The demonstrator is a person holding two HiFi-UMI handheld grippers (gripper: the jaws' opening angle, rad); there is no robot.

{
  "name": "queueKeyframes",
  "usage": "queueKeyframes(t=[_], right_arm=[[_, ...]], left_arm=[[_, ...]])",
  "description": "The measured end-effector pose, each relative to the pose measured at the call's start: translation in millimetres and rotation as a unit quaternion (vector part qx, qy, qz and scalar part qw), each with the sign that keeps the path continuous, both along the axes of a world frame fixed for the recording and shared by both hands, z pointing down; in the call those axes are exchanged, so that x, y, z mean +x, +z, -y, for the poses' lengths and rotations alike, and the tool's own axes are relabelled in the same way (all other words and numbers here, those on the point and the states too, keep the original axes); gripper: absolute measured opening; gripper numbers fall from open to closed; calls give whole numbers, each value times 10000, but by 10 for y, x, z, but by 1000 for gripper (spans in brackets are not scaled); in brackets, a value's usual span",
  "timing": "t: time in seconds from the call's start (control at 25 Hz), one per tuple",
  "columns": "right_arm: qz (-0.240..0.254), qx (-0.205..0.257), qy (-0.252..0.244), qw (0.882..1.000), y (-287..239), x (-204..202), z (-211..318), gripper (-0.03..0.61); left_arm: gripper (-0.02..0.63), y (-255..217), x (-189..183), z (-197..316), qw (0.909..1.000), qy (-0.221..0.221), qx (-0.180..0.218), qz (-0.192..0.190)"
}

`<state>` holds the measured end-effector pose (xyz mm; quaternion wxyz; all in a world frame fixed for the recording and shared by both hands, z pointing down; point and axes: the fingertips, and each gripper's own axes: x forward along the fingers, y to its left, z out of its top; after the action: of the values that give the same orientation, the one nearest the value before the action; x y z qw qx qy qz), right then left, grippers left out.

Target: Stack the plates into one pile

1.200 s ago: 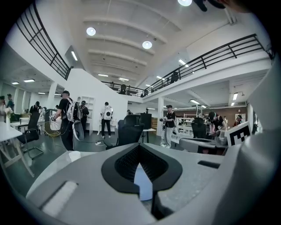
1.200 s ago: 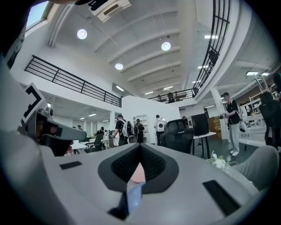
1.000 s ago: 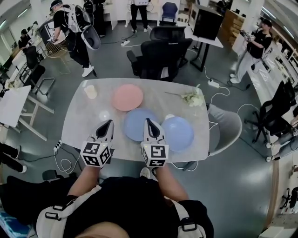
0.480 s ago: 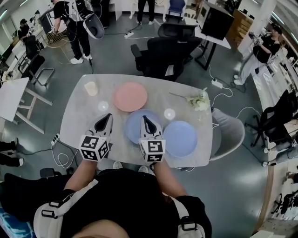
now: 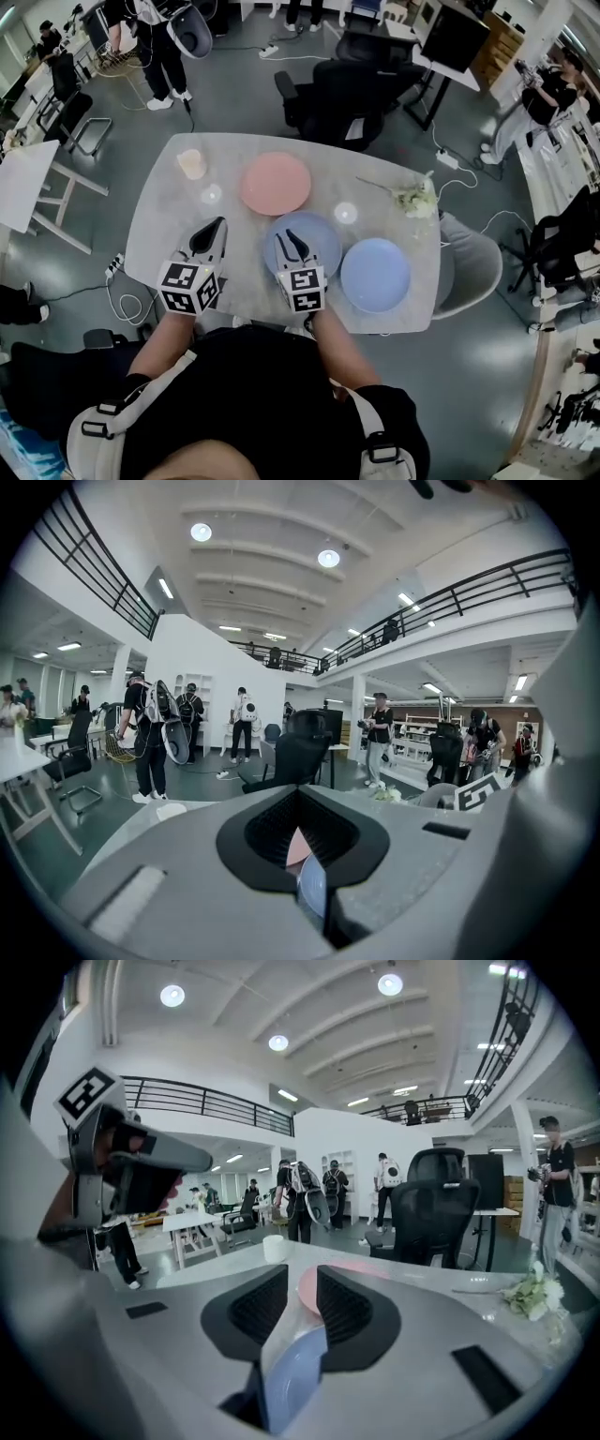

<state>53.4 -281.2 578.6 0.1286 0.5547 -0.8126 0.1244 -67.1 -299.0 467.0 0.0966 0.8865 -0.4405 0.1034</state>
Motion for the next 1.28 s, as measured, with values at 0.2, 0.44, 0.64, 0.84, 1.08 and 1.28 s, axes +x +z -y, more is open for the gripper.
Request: queueKeyframes(t=[0.2, 0.44, 0.64, 0.84, 1.08, 1.28], right_arm=[[-425, -635, -595, 9953, 565, -261, -33, 95], [-1121, -1302, -1330, 9761, 1277, -521, -181, 121], [-1609, -1899, -1562, 9558, 1756, -525, -368, 133], [-2007, -2376, -1550, 9377, 2050, -438, -514, 133], [-2609, -2688, -1597, 9133, 2280, -284, -662, 133], [-3169, -2598, -1830, 8936, 2308, -271, -748, 54]], left_arm=[[3, 72, -177, 41, 9998, -152, -77, 63], [3, 130, -379, 42, 9992, -353, -156, 87], [3, 192, -559, 14, 9982, -548, -219, 93], [3, 222, -716, -33, 9973, -685, -270, 81], [3, 252, -765, -85, 9969, -735, -282, 34], [3, 249, -772, -114, 9971, -715, -268, 15]])
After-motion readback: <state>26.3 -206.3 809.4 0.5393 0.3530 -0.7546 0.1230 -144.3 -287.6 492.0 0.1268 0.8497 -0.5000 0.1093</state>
